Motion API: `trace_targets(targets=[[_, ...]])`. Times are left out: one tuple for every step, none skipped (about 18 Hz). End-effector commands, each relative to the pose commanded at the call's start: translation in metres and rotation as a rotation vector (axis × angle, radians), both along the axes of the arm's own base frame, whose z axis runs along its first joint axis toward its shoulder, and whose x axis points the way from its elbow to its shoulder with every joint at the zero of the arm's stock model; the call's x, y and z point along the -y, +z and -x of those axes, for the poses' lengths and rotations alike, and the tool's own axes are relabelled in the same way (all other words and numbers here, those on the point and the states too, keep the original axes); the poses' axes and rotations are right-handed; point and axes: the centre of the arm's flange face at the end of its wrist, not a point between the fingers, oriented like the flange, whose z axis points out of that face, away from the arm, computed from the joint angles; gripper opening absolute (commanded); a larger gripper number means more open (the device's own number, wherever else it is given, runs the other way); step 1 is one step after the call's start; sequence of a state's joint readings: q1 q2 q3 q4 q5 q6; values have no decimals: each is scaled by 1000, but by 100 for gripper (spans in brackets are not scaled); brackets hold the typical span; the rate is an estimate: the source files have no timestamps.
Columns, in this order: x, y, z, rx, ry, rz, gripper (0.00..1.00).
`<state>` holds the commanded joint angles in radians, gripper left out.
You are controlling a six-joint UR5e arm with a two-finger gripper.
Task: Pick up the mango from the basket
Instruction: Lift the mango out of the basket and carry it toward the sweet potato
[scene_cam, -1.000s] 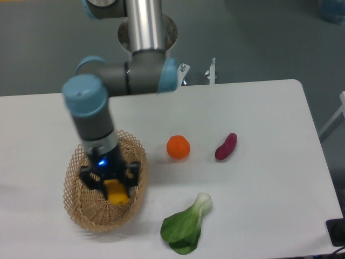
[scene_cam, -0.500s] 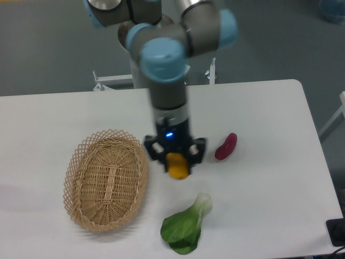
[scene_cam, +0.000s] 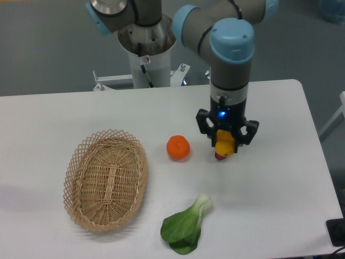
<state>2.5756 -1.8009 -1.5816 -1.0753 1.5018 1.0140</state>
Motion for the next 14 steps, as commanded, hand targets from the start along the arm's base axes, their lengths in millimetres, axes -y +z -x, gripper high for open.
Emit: trace_targets(targets=[[-2, 0, 0, -1, -2, -2, 44], [-3, 0, 1, -1, -3, -2, 44], [-4, -1, 1, -1, -5, -2, 44], [-4, -1, 1, -1, -5, -2, 44], [-4, 0, 1, -2, -5, -3, 44], [-4, -1, 1, -2, -5, -3, 44], [-5, 0, 1, -4, -7, -5, 44], [-5, 1, 2, -7, -5, -6, 44], [-5, 1, 1, -6, -7, -5, 44], [-5, 1, 2, -4, -5, -5, 44], [-5, 1, 2, -4, -5, -5, 44], [-5, 1, 2, -4, -5, -5, 44], [-4, 1, 2, -4, -4, -5, 44], [-4, -1, 2, -2, -3, -3, 44]])
